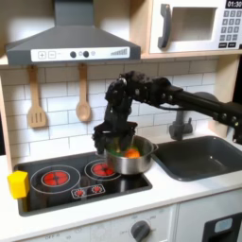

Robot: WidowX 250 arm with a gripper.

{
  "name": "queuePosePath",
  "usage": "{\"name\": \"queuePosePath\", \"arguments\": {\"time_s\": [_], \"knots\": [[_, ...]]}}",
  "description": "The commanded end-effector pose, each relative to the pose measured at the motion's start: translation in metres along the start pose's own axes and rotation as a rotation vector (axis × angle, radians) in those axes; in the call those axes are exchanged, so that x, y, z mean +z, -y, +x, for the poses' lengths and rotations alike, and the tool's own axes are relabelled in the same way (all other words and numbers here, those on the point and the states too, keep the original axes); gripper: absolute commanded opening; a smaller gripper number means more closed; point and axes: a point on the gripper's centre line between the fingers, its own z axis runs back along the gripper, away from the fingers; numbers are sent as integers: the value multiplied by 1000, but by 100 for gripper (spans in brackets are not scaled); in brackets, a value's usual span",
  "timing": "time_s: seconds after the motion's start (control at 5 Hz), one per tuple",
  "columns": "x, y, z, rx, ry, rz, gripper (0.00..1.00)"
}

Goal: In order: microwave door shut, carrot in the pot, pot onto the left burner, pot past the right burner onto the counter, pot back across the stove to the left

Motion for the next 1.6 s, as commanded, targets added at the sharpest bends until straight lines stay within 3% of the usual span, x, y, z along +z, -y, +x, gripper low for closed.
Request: {"name": "queuePosePath", "arguments": {"time_s": [0.0, 0.4, 0.8, 1.2, 1.4], "knots": [[-1, -4, 18, -7, 107, -25, 100], [5, -11, 23, 6, 124, -12, 100], [9, -41, 12, 43, -51, 31, 100], [-1, -42, 19, 63, 38, 13, 100], [-20, -40, 20, 85, 79, -26, 100]]}}
